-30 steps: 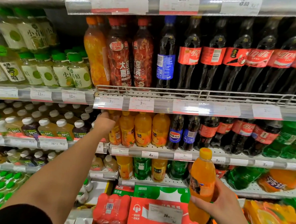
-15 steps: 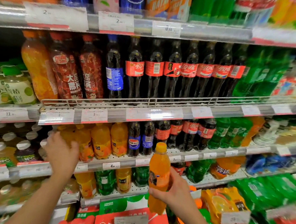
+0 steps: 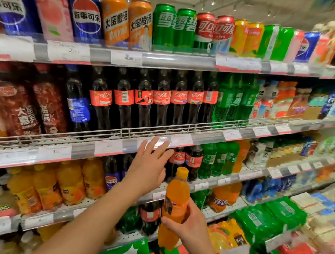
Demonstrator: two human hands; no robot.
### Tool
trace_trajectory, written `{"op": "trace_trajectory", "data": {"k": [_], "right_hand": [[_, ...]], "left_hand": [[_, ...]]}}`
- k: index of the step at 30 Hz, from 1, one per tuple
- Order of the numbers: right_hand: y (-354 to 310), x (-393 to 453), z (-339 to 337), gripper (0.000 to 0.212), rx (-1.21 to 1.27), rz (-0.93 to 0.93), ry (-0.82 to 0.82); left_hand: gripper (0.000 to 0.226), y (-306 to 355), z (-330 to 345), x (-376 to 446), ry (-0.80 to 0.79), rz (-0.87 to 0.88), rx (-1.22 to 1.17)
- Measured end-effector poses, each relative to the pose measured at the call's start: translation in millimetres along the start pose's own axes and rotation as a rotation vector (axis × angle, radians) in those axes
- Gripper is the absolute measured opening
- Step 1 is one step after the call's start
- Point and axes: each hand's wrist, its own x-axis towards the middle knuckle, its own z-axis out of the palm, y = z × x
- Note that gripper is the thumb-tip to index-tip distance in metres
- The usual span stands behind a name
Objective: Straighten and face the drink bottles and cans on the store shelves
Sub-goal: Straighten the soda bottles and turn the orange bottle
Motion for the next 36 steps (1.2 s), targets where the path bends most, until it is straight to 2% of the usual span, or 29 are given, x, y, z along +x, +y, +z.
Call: {"op": "trace_trajectory", "data": {"k": [5,7,10,12,16,21,25,29,36], "right_hand": [[-0.3,14.0,-64.3,0.058,-0.053,0.005,0.040],[-8.5,27.9,-97.0,0.057,-0.077,-0.026,0.078],[-31.1,52.4,-146.3,0.052,-0.121,-0.113,0.129],[-48.1,70.2,-179.0,0.051,-0.118,-0.174,0.153],[-91.4,106.3,-235.8,0.051,-0.144,-0.326,0.206],[-144.6,141.0,-290.3,0.051,-0.140,-0.455,0.257],[-175.9,161.6,-329.6,0.053,-0.154,-0.542,0.312],[-184.7,175.9,-359.9,0.057,-0.168,-0.552,0.340],[-149.3,185.5,-386.3,0.046,-0.183,-0.509,0.381]], "left_hand": [[0.076,31.8,18.1,44.6,-0.174,-0.080,0.030],[0.074,42.2,23.2,48.4,-0.257,-0.127,0.014],[0.064,50.1,18.4,63.3,-0.266,-0.128,0.018],[0.060,53.9,3.6,89.4,-0.187,-0.091,0.009],[0.057,63.5,-50.8,162.2,0.074,0.014,0.097],[0.060,70.3,-111.5,234.3,0.245,0.033,0.175],[0.068,70.6,-117.2,267.5,0.194,0.001,0.229],[0.073,69.4,-94.4,278.3,0.143,-0.038,0.239],[0.073,71.6,-74.2,278.5,0.234,-0.047,0.290]]}}
